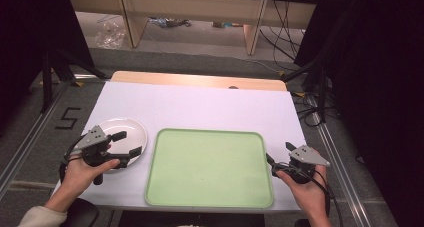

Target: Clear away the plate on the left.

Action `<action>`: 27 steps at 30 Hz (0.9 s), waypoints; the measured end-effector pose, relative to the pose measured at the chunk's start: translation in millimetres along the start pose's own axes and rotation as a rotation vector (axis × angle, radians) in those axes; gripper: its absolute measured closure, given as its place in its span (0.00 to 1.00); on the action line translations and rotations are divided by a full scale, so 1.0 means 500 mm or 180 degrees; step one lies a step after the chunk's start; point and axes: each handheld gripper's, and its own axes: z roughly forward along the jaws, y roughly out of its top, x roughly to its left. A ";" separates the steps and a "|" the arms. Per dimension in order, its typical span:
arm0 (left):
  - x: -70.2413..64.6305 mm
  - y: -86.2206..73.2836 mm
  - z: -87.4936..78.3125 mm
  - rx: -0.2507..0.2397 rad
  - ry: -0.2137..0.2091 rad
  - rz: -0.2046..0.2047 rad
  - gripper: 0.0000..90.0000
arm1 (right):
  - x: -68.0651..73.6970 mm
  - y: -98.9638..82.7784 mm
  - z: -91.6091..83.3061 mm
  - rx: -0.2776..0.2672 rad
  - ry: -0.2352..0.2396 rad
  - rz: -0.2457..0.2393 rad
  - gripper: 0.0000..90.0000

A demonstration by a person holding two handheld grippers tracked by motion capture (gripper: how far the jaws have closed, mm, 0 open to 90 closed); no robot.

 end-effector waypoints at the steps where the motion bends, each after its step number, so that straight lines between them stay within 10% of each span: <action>1: 0.003 0.001 -0.002 -0.0001 0.0004 0.0032 0.18 | 0.001 0.000 -0.001 0.0009 0.0011 0.0021 0.25; 27: 0.131 -0.020 -0.068 -0.0015 0.0630 -0.0324 0.21 | 0.002 0.003 0.004 -0.0039 -0.0012 -0.0024 0.25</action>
